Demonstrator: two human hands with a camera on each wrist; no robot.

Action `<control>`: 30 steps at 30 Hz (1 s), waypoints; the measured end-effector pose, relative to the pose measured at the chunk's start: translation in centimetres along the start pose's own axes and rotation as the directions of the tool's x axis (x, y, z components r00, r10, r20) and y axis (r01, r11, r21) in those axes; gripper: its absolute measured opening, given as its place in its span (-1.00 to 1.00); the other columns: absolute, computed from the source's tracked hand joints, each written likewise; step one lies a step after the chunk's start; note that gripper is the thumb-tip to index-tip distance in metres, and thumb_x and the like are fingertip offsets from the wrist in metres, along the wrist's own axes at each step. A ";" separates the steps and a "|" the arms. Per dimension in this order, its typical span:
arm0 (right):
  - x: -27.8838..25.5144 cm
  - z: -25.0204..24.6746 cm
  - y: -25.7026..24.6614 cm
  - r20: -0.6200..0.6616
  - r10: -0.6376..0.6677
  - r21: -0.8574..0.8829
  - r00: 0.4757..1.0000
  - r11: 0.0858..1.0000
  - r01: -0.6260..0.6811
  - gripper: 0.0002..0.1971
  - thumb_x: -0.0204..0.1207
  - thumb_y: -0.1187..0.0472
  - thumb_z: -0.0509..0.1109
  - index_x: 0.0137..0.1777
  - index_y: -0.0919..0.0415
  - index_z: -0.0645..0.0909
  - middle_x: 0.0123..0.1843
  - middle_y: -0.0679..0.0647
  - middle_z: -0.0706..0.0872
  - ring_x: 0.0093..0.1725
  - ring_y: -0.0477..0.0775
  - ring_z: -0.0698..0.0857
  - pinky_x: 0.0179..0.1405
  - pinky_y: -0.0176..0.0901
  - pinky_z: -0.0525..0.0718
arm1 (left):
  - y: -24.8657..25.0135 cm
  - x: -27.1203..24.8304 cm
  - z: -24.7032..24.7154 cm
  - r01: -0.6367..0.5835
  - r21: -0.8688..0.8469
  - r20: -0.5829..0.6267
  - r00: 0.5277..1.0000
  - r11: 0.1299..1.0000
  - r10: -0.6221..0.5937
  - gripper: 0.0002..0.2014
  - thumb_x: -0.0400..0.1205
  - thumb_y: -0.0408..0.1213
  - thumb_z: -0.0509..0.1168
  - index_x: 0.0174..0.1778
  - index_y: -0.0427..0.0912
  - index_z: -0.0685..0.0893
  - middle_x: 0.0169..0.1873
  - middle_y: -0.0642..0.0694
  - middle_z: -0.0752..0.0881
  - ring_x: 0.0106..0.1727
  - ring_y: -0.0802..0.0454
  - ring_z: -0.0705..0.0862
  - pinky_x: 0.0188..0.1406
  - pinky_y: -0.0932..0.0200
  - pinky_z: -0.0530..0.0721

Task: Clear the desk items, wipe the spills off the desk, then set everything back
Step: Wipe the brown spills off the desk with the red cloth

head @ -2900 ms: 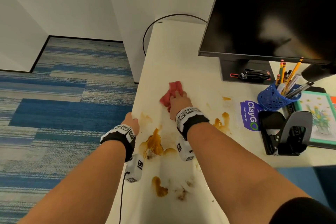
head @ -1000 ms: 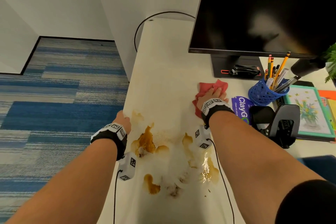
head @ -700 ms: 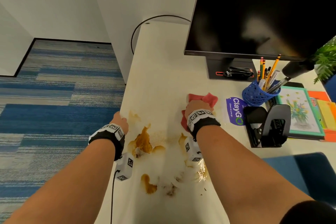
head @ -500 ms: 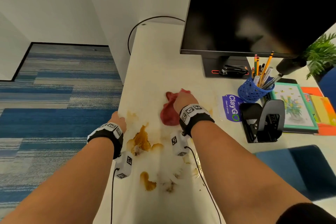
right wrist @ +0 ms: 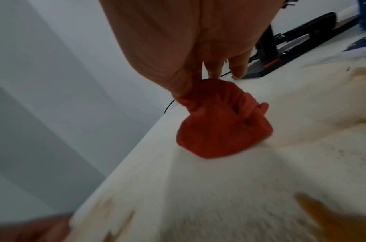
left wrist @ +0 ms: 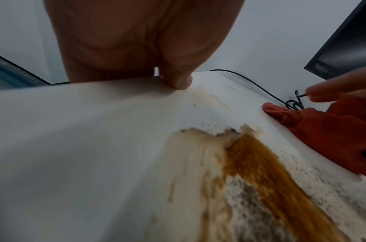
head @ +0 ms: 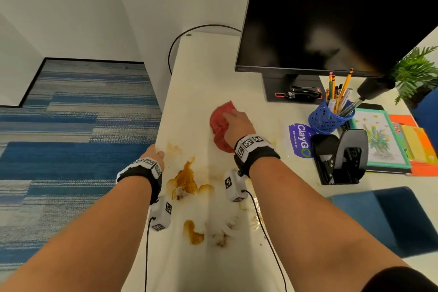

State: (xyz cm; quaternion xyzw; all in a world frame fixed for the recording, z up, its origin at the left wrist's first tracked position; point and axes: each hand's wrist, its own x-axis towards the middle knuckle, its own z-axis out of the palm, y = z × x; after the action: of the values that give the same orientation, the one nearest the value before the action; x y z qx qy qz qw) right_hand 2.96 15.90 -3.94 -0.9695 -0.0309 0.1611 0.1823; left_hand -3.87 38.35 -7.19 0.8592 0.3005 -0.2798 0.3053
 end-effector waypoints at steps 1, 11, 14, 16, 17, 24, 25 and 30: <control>-0.1 0.7 -0.4 0.073 -0.023 -0.085 0.997 0.996 0.029 -0.50 0.59 0.22 0.16 0.55 0.08 0.38 0.65 0.12 0.21 0.64 0.27 0.16 0.57 0.23 0.25 | 0.0 0.0 0.0 0.000 0.001 0.005 1.000 1.000 0.000 -0.58 0.77 -0.25 -0.01 0.58 -0.20 0.26 0.43 -0.32 0.48 0.43 -0.30 0.47 0.39 -0.08 0.42; 2.0 2.9 -0.6 0.146 0.103 -0.256 0.984 0.965 -0.063 -0.44 0.63 0.05 0.18 0.62 0.10 0.23 0.69 0.15 0.06 0.64 0.35 0.08 0.58 0.25 0.19 | -0.4 0.5 0.0 -0.021 0.009 0.005 1.000 1.000 0.021 -0.59 0.77 -0.24 -0.01 0.56 -0.18 0.28 0.36 -0.31 0.53 0.35 -0.28 0.53 0.26 -0.03 0.48; 3.9 3.1 -1.6 0.147 0.098 -0.262 0.984 0.963 -0.057 -0.44 0.61 0.07 0.20 0.61 0.03 0.25 0.67 0.16 0.09 0.63 0.39 0.07 0.57 0.30 0.16 | -0.6 0.7 -0.1 -0.030 0.005 0.010 1.000 1.000 0.030 -0.60 0.77 -0.24 -0.01 0.55 -0.18 0.28 0.35 -0.30 0.54 0.33 -0.27 0.54 0.25 -0.01 0.49; 5.1 3.4 -2.3 0.145 0.093 -0.260 0.985 0.964 -0.053 -0.45 0.60 0.09 0.21 0.61 -0.01 0.26 0.66 0.16 0.12 0.63 0.41 0.05 0.57 0.34 0.12 | -0.7 0.9 0.0 -0.034 -0.004 0.008 0.999 0.999 0.034 -0.60 0.76 -0.24 -0.01 0.55 -0.15 0.28 0.36 -0.28 0.54 0.34 -0.26 0.54 0.26 -0.01 0.49; 5.5 3.5 -2.8 0.138 0.086 -0.252 0.987 0.967 -0.049 -0.45 0.60 0.10 0.21 0.60 -0.02 0.28 0.65 0.16 0.14 0.63 0.42 0.05 0.56 0.35 0.12 | -0.7 0.9 0.0 -0.034 -0.009 0.009 0.999 0.999 0.034 -0.60 0.76 -0.24 -0.01 0.55 -0.14 0.28 0.36 -0.28 0.54 0.33 -0.26 0.55 0.25 -0.01 0.49; 7.8 4.9 -7.6 0.138 -0.063 -0.245 0.988 0.965 0.096 -0.48 0.57 0.15 0.26 0.55 0.02 0.35 0.62 0.22 0.19 0.61 0.42 0.11 0.53 0.32 0.23 | -0.9 1.2 0.3 -0.018 -0.068 0.011 1.000 0.997 0.019 -0.56 0.76 -0.22 0.00 0.59 -0.08 0.22 0.32 -0.28 0.57 0.31 -0.26 0.57 0.24 -0.05 0.52; 7.7 5.2 -8.3 0.147 -0.102 -0.254 0.984 0.958 0.137 -0.49 0.56 0.15 0.26 0.53 0.03 0.37 0.62 0.22 0.20 0.61 0.43 0.11 0.53 0.33 0.23 | -1.0 1.2 0.3 -0.022 -0.071 0.012 1.000 0.997 0.023 -0.56 0.76 -0.22 0.00 0.60 -0.07 0.22 0.31 -0.27 0.57 0.31 -0.26 0.57 0.23 -0.05 0.52; 5.9 6.9 -10.5 0.297 -0.293 -0.274 0.909 0.886 0.375 -0.51 0.56 0.17 0.29 0.50 -0.06 0.43 0.66 0.14 0.14 0.63 0.43 0.03 0.58 0.38 0.12 | -1.0 1.3 0.3 -0.040 -0.063 0.015 0.999 0.997 0.041 -0.56 0.76 -0.21 0.01 0.59 -0.04 0.22 0.31 -0.26 0.58 0.29 -0.25 0.58 0.13 0.00 0.50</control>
State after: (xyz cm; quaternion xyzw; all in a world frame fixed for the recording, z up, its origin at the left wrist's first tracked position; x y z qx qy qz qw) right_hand 6.28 28.76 -7.94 -0.9382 -0.2472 0.2389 0.0402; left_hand -3.82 39.24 -8.61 0.8527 0.2893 -0.2711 0.3401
